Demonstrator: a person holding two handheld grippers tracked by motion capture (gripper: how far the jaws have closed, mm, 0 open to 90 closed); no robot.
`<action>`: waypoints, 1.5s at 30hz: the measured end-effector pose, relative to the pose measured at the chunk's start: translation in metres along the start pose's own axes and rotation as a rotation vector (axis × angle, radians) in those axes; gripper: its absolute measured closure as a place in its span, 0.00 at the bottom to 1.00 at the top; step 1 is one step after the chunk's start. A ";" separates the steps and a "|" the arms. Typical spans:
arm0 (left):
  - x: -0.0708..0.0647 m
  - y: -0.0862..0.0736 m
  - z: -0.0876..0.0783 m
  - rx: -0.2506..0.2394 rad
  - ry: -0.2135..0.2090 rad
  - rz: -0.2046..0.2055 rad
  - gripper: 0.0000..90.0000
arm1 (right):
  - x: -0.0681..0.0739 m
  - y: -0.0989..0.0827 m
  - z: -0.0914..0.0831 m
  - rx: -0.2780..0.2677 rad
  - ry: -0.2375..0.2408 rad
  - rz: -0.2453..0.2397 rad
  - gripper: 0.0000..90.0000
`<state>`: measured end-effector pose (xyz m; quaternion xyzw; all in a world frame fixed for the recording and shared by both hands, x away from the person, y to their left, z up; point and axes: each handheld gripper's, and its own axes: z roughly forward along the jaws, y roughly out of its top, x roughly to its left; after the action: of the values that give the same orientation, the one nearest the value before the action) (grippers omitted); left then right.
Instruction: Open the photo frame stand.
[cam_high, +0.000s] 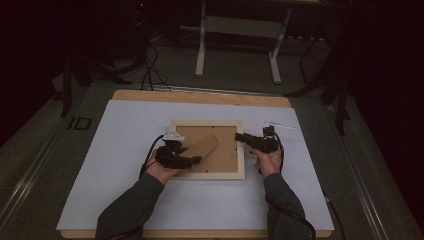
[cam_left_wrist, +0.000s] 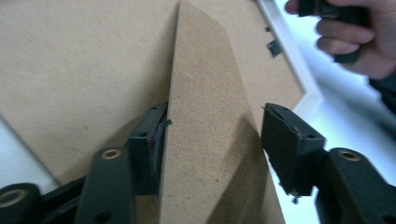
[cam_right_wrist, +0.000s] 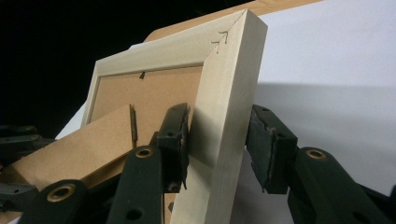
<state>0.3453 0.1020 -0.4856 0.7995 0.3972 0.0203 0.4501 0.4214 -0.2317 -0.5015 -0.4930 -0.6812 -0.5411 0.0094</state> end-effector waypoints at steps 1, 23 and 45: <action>-0.001 -0.001 0.001 0.006 0.002 0.007 0.55 | 0.000 0.000 0.000 -0.001 -0.002 -0.006 0.66; -0.010 0.004 0.003 0.040 0.015 0.103 0.62 | 0.009 0.005 -0.010 -0.047 0.002 -0.081 0.69; -0.013 0.008 0.006 0.037 0.044 0.128 0.67 | 0.020 0.015 -0.019 -0.068 -0.029 -0.171 0.69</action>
<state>0.3444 0.0869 -0.4791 0.8309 0.3554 0.0595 0.4240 0.4116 -0.2334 -0.4717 -0.4409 -0.7022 -0.5554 -0.0634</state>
